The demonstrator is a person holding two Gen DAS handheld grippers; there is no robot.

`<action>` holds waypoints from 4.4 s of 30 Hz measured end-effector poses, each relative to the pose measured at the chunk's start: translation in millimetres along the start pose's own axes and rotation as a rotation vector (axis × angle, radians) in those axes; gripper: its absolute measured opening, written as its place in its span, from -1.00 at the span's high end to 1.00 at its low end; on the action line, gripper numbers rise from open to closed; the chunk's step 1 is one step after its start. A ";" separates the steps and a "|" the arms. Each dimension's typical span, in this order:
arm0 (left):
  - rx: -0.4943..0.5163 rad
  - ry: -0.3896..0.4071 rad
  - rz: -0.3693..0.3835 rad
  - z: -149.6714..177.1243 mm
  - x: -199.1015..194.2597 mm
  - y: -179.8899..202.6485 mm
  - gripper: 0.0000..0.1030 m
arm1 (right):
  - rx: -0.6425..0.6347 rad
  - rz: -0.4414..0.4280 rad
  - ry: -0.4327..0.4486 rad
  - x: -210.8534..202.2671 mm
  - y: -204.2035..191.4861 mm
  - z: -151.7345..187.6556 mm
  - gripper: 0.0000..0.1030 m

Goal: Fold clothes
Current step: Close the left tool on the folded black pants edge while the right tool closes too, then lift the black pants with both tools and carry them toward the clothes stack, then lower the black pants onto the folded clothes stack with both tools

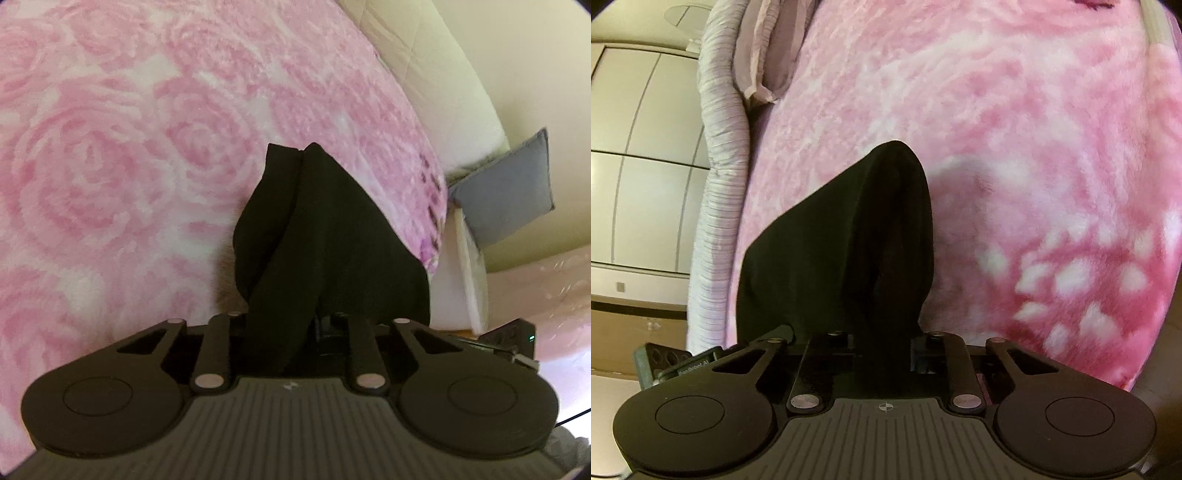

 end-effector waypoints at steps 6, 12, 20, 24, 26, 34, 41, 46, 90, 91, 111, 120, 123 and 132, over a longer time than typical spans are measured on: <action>-0.047 0.090 0.016 18.7 -47.2 9.5 0.70 | -0.034 -0.069 -0.028 -10.1 -34.3 7.4 0.64; -0.093 0.194 0.030 52.0 -123.7 -1.7 0.71 | -0.112 -0.122 -0.088 -6.1 -84.2 53.7 0.64; -0.145 0.352 -0.006 124.8 -276.5 -27.3 0.71 | -0.210 -0.186 -0.167 6.3 -161.8 136.0 0.64; -0.169 0.428 -0.032 166.9 -366.5 -39.6 0.71 | -0.266 -0.222 -0.194 7.3 -216.8 201.9 0.64; -0.185 0.465 -0.052 190.5 -413.5 -44.5 0.71 | -0.283 -0.249 -0.211 6.9 -246.4 239.9 0.64; -0.304 0.693 -0.184 282.9 -577.0 -47.2 0.71 | -0.365 -0.314 -0.408 25.9 -366.7 371.5 0.64; -0.440 0.915 -0.282 371.4 -683.3 -46.2 0.71 | -0.519 -0.374 -0.611 36.2 -448.4 458.8 0.64; -0.533 1.033 -0.333 423.0 -718.4 -48.4 0.71 | -0.619 -0.393 -0.734 33.9 -469.2 520.0 0.64; -0.558 0.976 -0.331 450.7 -1016.4 -386.4 0.71 | -0.528 -0.259 -0.738 288.3 -661.2 846.2 0.63; -0.564 0.970 -0.329 447.7 -1016.1 -391.6 0.71 | -0.528 -0.250 -0.738 294.1 -662.2 846.3 0.63; -0.582 0.903 -0.361 424.8 -1008.5 -450.6 0.67 | -0.622 -0.157 -0.624 346.5 -666.7 850.4 0.63; -0.580 0.962 -0.520 446.5 -1042.4 -441.5 0.53 | -0.793 -0.073 -0.411 324.3 -667.4 831.7 0.24; -0.543 0.974 -0.652 470.9 -1055.5 -415.9 0.54 | -0.976 -0.053 -0.279 292.7 -670.0 827.4 0.24; -0.322 0.841 -0.780 495.3 -1001.3 -336.1 0.63 | -1.537 -0.181 -0.232 204.4 -645.7 899.2 0.34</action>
Point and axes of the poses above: each gripper's, at about its wrist camera, not at the fingertips, and x roughly the way its jaws point, y to its right, z to its underside, the point moved 7 cm from there along x, roughly the way its jaws point, and after that the axes turned 4 degrees about z, right-handed, at the moved point
